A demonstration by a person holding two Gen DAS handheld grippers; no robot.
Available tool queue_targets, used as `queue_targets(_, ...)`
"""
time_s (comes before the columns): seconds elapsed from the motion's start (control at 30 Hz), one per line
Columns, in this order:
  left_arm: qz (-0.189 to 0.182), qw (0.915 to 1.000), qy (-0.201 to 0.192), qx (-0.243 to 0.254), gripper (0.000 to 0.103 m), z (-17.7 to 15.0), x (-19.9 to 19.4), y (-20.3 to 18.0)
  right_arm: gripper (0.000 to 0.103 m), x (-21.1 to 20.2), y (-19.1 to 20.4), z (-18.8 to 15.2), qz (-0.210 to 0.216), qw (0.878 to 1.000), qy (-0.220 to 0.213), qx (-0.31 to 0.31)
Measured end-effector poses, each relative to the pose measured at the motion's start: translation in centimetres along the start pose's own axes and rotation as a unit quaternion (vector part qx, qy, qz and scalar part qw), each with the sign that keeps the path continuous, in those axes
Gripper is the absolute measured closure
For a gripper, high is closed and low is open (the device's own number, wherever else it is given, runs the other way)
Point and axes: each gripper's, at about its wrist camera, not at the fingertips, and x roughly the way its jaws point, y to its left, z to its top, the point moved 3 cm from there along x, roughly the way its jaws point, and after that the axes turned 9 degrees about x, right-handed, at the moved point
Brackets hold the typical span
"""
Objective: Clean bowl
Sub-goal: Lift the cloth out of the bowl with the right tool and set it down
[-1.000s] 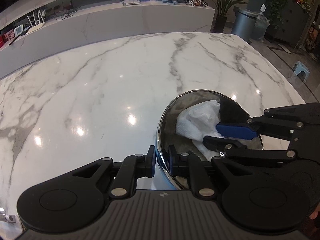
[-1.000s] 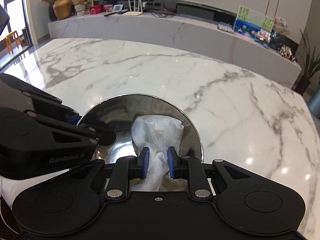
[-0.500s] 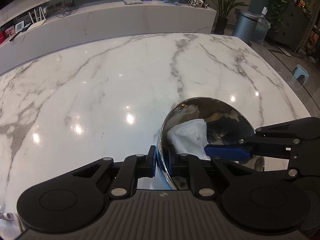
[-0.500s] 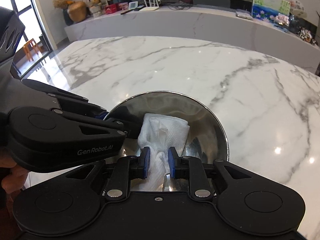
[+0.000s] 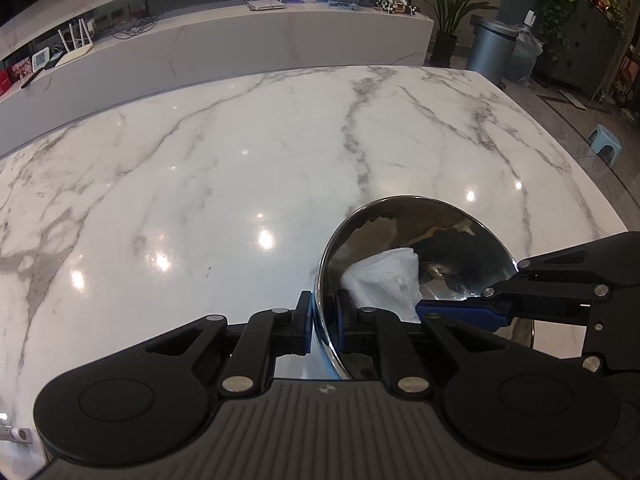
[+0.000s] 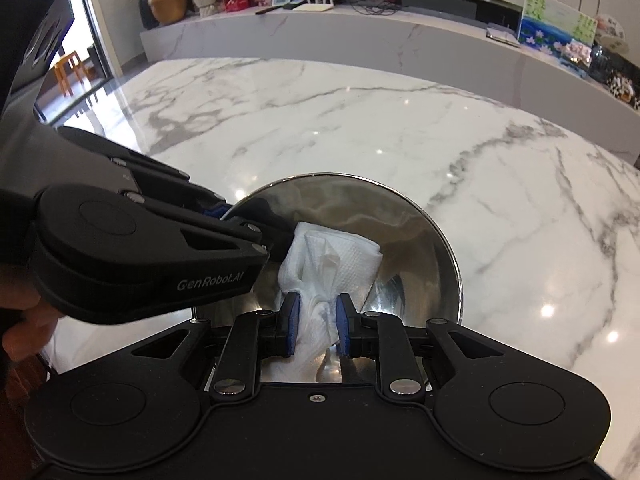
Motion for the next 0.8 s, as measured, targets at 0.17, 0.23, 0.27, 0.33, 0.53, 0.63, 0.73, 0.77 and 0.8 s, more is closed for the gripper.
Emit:
queue_targets(0.17,0.001,1.0000,-0.001,0.000,0.096,0.1,0.0,0.0,0.087,-0.1,-0.3,-0.1,-0.032,0.999,-0.001,-0.010)
queue_targets(0.23,-0.001,1.0000,-0.002,0.001,0.096,-0.1,0.0,0.1,0.087,-0.2,-0.4,-0.1,-0.049,0.999,-0.007,-0.015)
queue_targets(0.27,0.000,1.0000,-0.002,0.002,0.097,-0.1,-0.1,0.1,0.087,-0.3,-0.5,-0.1,-0.054,0.998,-0.010,-0.017)
queue_targets(0.33,-0.001,1.0000,-0.003,0.001,0.097,-0.1,-0.1,0.2,0.087,-0.6,-0.7,0.0,-0.058,0.998,-0.019,-0.015)
queue_targets(0.53,-0.008,0.9999,-0.007,-0.012,0.097,-0.1,-0.1,0.5,0.087,-2.0,-1.6,0.3,-0.045,0.998,-0.049,0.002)
queue_targets(0.63,-0.014,0.9996,-0.008,-0.024,0.096,-0.2,-0.1,0.9,0.088,-3.1,-1.9,0.6,-0.038,0.996,-0.074,0.013)
queue_targets(0.73,-0.015,0.9994,-0.009,-0.031,0.096,-0.2,-0.1,1.0,0.088,-4.3,-2.7,0.8,-0.049,0.993,-0.107,0.030)
queue_targets(0.77,-0.015,0.9993,-0.009,-0.033,0.096,-0.3,-0.1,1.0,0.088,-4.7,-3.0,0.9,-0.053,0.991,-0.118,0.035)
queue_targets(0.8,-0.015,0.9993,-0.007,-0.033,0.094,-0.3,0.0,0.9,0.088,-5.1,-3.4,1.0,-0.057,0.989,-0.130,0.045)
